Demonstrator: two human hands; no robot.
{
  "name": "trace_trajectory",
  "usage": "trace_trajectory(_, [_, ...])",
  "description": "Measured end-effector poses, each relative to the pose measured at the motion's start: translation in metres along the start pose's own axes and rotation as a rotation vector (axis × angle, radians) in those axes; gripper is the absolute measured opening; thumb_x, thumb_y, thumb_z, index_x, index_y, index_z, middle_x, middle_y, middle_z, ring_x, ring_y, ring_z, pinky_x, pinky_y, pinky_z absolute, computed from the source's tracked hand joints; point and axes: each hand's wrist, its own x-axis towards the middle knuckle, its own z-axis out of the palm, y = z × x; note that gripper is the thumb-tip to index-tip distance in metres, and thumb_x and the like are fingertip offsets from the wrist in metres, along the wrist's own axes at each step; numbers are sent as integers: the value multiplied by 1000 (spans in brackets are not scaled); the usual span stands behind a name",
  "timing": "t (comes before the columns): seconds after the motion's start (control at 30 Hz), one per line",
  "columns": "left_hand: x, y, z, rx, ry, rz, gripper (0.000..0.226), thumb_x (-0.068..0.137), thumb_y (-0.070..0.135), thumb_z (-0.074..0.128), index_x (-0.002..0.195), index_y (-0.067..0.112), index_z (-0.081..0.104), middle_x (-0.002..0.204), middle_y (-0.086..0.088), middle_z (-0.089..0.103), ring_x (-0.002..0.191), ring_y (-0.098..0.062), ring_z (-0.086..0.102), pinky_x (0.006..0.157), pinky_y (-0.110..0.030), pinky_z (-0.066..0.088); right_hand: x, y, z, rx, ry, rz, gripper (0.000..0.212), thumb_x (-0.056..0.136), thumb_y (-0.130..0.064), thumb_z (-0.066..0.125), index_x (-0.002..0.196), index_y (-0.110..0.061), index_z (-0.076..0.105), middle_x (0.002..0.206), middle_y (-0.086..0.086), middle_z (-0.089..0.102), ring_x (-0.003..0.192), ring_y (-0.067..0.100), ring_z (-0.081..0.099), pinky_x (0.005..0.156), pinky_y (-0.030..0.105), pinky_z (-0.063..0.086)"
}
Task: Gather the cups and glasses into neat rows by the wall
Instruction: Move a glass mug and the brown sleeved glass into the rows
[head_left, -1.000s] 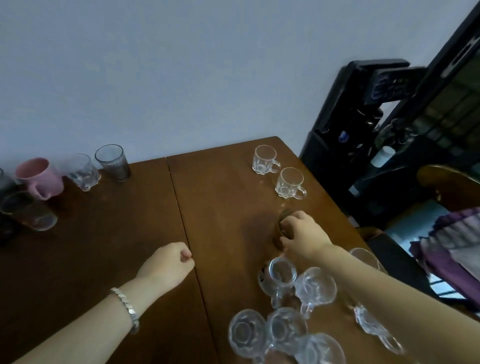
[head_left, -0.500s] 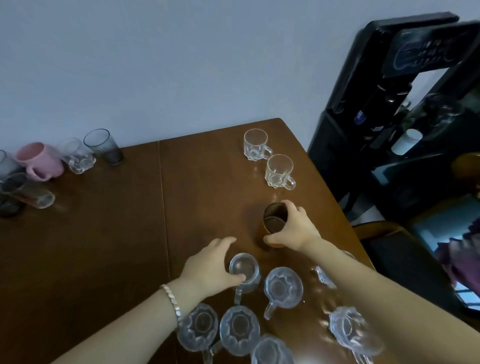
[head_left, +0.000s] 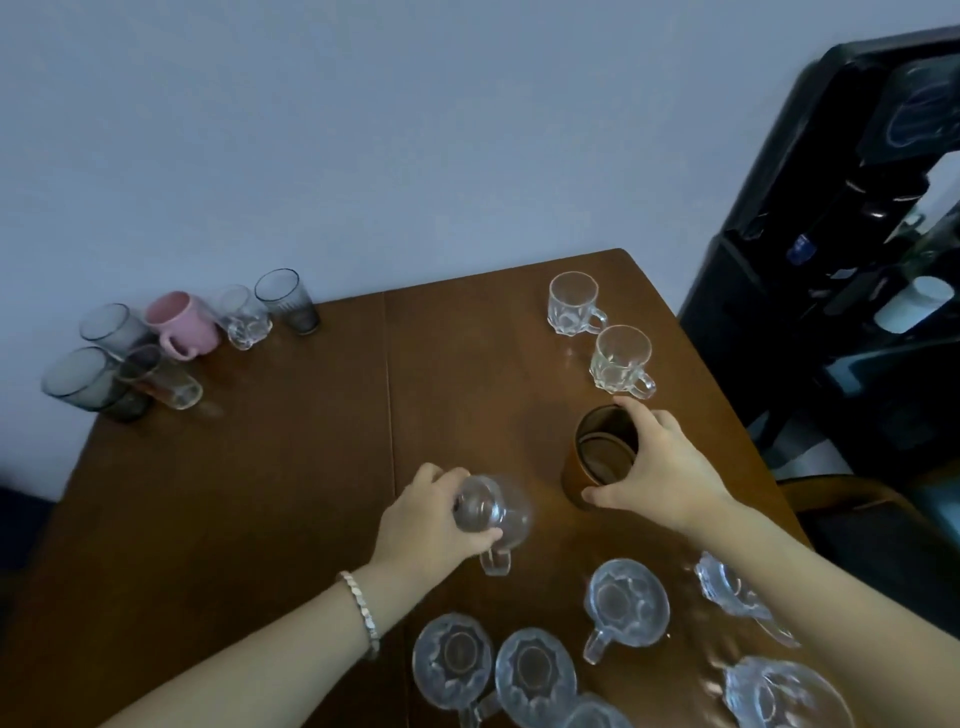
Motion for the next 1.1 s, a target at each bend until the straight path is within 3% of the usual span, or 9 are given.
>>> trace_trajectory(0.07, [-3,-24,-30,-45,88,-30,56,72,50,74,119,28,55,107,10,46,90,-8,54,63,-12,40,7,-24,9,3,-39,-29,112,58,-42,85,146,-31,18,141,4,36,121,25,51,92,36,53])
trace_trajectory(0.13, [-5,-52,-61,-64,162,-66,53,72,48,75,116,27,56,106,8,46,87,-9,55,60,-11,36,14,-53,22,-9,-83,-67,112,59,-41,85,147,-31,16,142,4,34,122,27,50,94,38,52])
trace_trajectory(0.3, [4,-133,-130,-28,306,-188,57,72,46,76,120,22,55,108,2,45,88,-15,54,71,-24,42,33,-139,71,-29,-149,-157,112,59,-41,84,147,-32,16,142,2,33,123,28,49,97,42,50])
trace_trajectory(0.43, [26,-198,-172,35,355,-225,61,77,45,72,127,17,52,120,-3,45,102,-23,58,75,-27,42,48,-206,117,-32,-167,-197,112,59,-40,85,147,-32,16,145,2,32,124,28,49,96,42,52])
trace_trajectory(0.63, [84,-273,-215,128,325,-190,62,82,43,68,131,11,49,139,-7,43,117,-28,56,86,-37,49,78,-288,176,16,-131,-140,112,62,-39,84,148,-30,14,144,5,31,123,27,50,97,40,50])
trace_trajectory(0.97, [177,-312,-225,246,181,-165,54,88,39,61,130,8,46,130,-11,43,108,-34,60,80,-38,52,170,-355,217,-6,2,-4,106,61,-35,84,145,-26,19,142,5,32,120,30,52,94,43,50])
trace_trajectory(1.1, [195,-320,-222,194,204,-195,53,88,39,61,129,8,47,131,-12,42,112,-34,57,78,-36,53,208,-374,225,-66,3,-27,105,62,-35,83,145,-27,18,142,7,31,119,32,51,93,43,50])
